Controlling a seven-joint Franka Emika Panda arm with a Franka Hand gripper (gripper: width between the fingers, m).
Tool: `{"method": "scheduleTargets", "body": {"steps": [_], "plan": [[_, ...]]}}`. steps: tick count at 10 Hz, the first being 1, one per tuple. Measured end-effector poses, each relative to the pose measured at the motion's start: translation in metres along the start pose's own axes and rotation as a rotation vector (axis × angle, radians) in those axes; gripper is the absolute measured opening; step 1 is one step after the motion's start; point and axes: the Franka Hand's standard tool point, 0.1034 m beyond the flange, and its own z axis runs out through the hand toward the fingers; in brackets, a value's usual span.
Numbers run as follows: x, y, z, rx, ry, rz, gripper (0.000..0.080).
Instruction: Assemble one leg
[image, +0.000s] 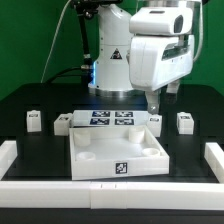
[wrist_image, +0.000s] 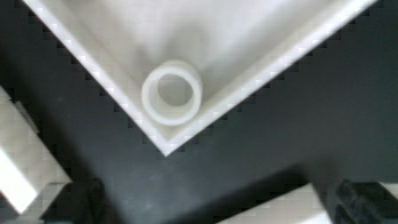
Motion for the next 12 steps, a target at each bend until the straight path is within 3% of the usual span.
{"method": "scheduleTargets", "body": {"steps": [1, 5, 7, 9, 12], "plan": [[-0.008, -0.001, 0.004, 0.01, -0.006, -0.018, 0.065], [-0.009, -0.001, 0.005, 0.001, 0.003, -0.065, 0.065], [-0.029, -0.014, 0.013, -0.029, 0.025, -0.237, 0.065], [-0.055, -0.017, 0.023, -0.023, 0.022, -0.468, 0.065], [-0.057, -0.023, 0.024, -0.019, 0.012, -0.472, 0.065]]}}
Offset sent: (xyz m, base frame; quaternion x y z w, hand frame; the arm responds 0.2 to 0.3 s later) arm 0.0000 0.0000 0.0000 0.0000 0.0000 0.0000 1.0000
